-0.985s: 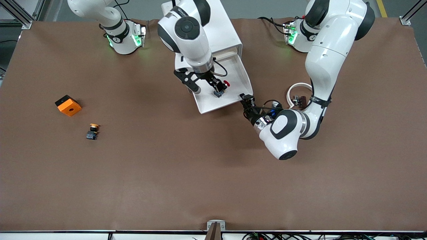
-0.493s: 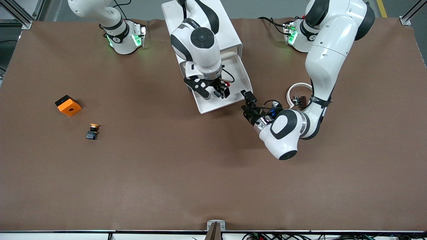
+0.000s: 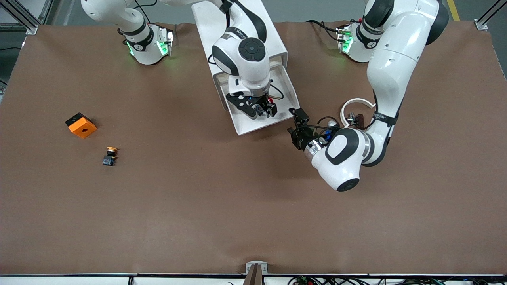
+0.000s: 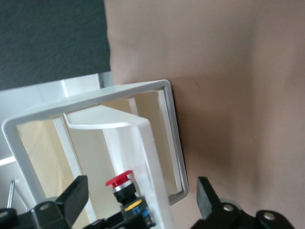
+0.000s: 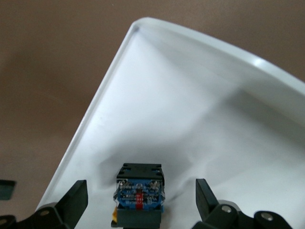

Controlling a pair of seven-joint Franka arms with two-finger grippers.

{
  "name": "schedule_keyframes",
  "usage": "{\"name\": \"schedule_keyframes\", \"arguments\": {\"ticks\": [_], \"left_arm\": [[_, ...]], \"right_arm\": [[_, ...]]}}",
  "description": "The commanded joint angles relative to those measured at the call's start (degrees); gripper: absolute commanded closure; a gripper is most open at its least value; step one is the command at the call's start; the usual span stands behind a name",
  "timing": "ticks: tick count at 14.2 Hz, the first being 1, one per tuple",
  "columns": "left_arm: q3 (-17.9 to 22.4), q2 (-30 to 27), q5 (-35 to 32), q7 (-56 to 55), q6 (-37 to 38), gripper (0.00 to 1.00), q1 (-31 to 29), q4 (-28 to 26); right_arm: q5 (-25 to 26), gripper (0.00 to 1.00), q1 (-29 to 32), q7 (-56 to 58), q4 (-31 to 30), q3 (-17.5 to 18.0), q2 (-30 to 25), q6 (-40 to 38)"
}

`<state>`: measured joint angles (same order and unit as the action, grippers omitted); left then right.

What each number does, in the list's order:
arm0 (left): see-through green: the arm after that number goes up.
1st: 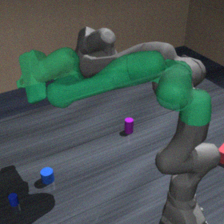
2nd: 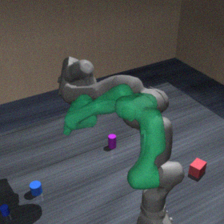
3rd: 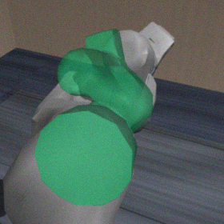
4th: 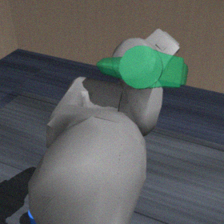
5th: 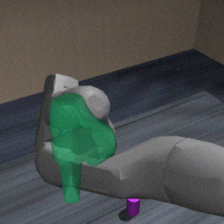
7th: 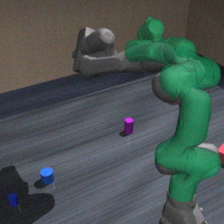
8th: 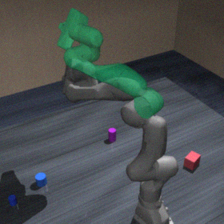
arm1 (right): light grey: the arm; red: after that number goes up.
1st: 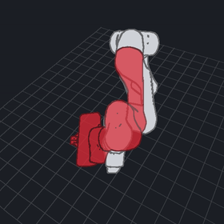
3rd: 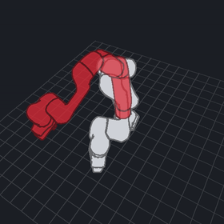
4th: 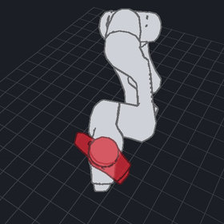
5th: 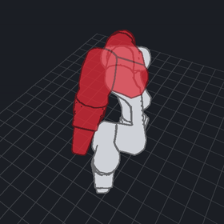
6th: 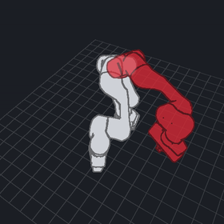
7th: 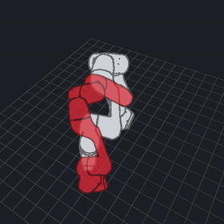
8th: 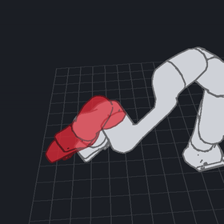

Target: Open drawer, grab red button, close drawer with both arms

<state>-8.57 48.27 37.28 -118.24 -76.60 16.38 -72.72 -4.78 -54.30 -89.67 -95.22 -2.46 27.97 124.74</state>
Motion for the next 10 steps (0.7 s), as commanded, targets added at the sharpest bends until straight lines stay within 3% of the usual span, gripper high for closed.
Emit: {"name": "schedule_keyframes", "arguments": {"ticks": [1,2,3,5,6,10], "left_arm": [[-0.1,-4.6,-4.6,7.4,0.0,0.00,0.2,-0.3],[-0.1,-5.4,-6.8,10.5,0.0,0.00,0.4,0.8],[-0.1,-5.9,-8.7,13.4,-0.1,0.00,0.6,2.0],[0.0,-6.4,-11.7,17.8,-1.3,0.00,1.2,3.5],[-0.1,-7.7,-14.7,20.7,-2.7,0.00,1.5,3.4],[-0.5,-11.1,-24.6,31.5,-7.8,0.00,3.2,3.1]], "right_arm": [[0.1,0.00,-0.7,-1.7,2.1,-0.6,1.6,-0.5],[0.3,0.04,-0.8,-1.4,2.1,-0.6,1.6,-0.7],[0.3,0.31,-0.8,-0.6,2.2,-0.6,1.6,-0.7],[0.0,0.95,-0.7,-0.6,2.6,-0.6,1.6,-0.8],[0.0,1.00,-0.7,-0.6,3.0,-0.6,1.6,-1.1],[-0.1,1.00,0.0,-0.5,5.8,-0.6,1.5,-4.5]]}}
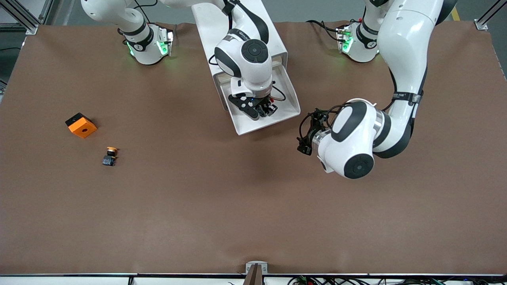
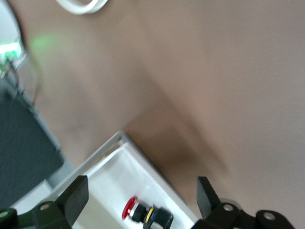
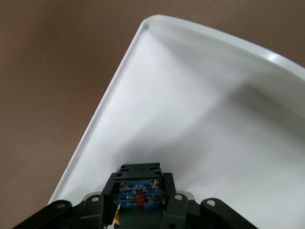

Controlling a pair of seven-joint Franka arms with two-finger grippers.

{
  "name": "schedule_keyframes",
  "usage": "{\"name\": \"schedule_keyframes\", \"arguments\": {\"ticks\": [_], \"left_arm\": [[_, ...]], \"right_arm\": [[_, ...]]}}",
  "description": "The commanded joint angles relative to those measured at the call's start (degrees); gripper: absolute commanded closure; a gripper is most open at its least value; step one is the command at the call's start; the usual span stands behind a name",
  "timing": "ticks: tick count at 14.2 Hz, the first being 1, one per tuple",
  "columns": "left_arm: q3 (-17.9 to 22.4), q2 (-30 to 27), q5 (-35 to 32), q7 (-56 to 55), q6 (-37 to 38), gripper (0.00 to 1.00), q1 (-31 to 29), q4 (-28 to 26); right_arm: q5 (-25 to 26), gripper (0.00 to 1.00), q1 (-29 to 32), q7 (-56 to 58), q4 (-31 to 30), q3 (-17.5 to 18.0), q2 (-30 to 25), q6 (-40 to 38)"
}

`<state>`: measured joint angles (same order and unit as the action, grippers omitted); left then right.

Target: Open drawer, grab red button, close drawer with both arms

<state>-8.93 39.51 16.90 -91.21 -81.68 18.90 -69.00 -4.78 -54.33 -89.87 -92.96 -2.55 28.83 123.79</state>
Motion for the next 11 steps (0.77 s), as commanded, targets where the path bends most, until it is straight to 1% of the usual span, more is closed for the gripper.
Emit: {"name": "schedule_keyframes", "arguments": {"ticks": [1,3,5,7,9,10,11], "left_arm": [[-0.2,-3.0,-6.2,7.8,-4.8,0.00,1.0,-0.8],[-0.1,-3.1,-8.7,13.3,-7.6,0.00,2.1,-0.8],[-0.2,-3.0,-10.1,16.6,-8.1,0.00,2.2,-0.7],[-0.4,-2.5,-10.4,18.2,-12.5,0.00,2.1,-0.8],[-0.5,-2.3,-14.1,22.6,-14.5,0.00,3.3,-1.5],[-0.5,-2.2,-15.7,24.5,-16.4,0.00,4.3,-1.7],[-0.6,-2.0,-17.1,26.5,-18.8,0.00,4.7,-2.4]], "right_arm": [[-0.3,1.00,0.5,0.4,5.8,-0.5,0.7,-6.7],[-0.9,1.00,3.2,3.6,10.5,-0.4,0.5,-14.0],[-3.2,1.00,6.2,8.9,13.4,-0.5,-0.3,-19.0],[-3.3,1.00,10.1,17.3,13.3,-0.8,-2.9,-23.0],[-3.2,1.00,16.2,27.3,12.7,-0.9,-4.6,-27.1],[-3.1,1.00,19.4,33.0,10.5,-0.9,-5.4,-26.9],[-3.0,1.00,23.1,39.8,7.1,-1.0,-6.6,-25.1]]}}
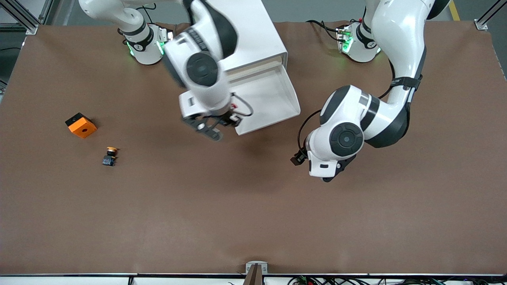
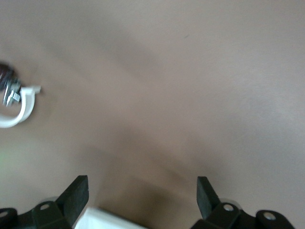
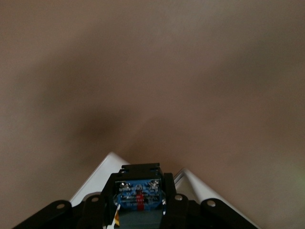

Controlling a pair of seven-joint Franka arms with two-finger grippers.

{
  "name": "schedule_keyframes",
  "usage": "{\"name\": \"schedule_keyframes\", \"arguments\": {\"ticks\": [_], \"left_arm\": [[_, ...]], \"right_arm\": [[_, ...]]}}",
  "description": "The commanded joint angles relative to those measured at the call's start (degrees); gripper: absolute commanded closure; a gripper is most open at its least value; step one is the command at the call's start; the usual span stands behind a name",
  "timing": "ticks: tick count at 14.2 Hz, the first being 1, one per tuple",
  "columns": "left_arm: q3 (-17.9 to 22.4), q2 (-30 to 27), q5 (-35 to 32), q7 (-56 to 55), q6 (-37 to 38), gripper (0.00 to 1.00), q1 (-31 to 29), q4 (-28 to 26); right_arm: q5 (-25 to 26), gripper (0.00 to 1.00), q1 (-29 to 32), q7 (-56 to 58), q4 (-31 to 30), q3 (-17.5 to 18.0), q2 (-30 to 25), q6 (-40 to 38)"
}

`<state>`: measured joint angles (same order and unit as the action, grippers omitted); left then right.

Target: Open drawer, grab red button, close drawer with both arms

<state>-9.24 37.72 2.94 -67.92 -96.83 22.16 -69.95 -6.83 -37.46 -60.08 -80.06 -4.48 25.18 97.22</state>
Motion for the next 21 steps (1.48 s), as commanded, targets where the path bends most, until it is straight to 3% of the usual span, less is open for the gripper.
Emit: {"name": "schedule_keyframes", "arguments": {"ticks": [1,7,15,21], "left_arm": [[-0.3,-0.1,-3.8,5.9,-6.1,0.00,1.7,-2.0],[-0.2,0.1,-5.8,10.8,-13.9,0.00,4.4,-6.5],[-0.8,-0.1,-6.0,10.8,-15.9,0.00,8.0,-11.6],[-5.3,-1.0,-5.9,9.6,-15.8,0.00,8.2,-13.6]], "right_arm": [[-0.9,1.00,9.7,16.5,-9.6,1.0,-4.0,4.4],[2.3,1.00,21.1,36.5,-19.7,0.9,-4.4,14.7],[2.6,1.00,29.9,52.4,-40.7,0.9,-4.7,43.5],[2.6,1.00,33.2,54.3,-45.7,1.0,-2.0,55.5]]}}
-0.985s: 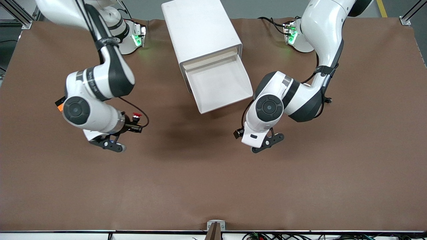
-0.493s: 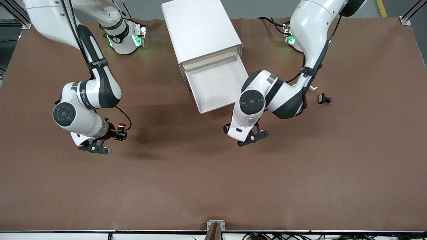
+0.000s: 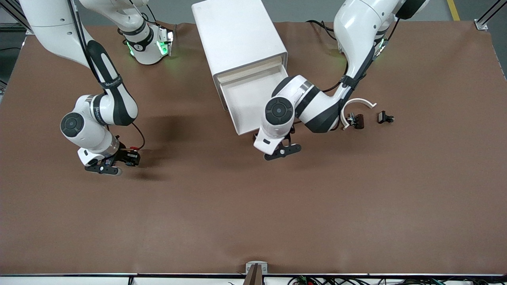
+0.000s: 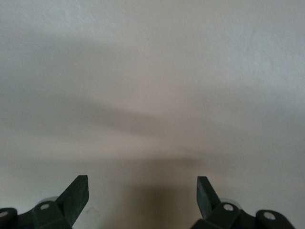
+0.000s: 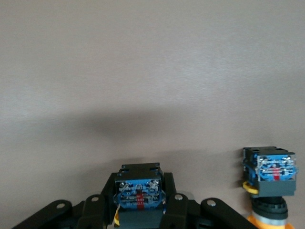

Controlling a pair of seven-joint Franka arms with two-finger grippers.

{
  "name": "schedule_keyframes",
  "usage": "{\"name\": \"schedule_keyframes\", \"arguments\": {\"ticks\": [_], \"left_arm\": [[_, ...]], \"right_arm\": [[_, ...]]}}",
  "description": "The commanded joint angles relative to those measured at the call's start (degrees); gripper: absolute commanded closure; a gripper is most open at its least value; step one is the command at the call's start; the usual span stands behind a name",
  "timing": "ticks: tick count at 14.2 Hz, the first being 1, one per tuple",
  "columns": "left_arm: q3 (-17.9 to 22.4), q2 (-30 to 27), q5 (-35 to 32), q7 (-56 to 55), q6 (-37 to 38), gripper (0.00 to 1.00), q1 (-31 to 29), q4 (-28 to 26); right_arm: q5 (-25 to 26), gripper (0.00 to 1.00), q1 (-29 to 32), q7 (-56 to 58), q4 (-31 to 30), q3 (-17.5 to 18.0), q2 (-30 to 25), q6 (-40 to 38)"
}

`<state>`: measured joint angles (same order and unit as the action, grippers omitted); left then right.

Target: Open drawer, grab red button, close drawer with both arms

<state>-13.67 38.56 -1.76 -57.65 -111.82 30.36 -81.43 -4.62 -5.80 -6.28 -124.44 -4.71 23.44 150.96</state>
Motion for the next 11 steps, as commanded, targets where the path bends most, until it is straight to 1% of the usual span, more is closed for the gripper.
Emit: {"name": "schedule_keyframes", "arguments": {"ticks": [1,5,7,11], "left_arm": [[-1.6,-1.7,-1.2,-0.6,-0.6,0.00,-0.1,-2.3],[-4.1,-1.8,-0.4,-1.5,0.0,0.00,-0.8,-4.1],[-4.6,-1.7,-0.4,-3.4,0.1,0.00,-0.8,-4.3],[-7.1,-1.3,-0.3,-5.9,1.3,0.00,-1.0,-4.3]], "right_arm": [[0.4,1.00,1.6,0.5,-1.2,1.2,-0.1,1.8],[0.3,1.00,2.3,0.5,-0.7,1.2,1.6,2.0],[0.3,1.00,2.3,0.5,-0.5,1.2,2.4,1.9],[0.4,1.00,3.2,0.7,0.5,1.2,3.2,1.7]]}}
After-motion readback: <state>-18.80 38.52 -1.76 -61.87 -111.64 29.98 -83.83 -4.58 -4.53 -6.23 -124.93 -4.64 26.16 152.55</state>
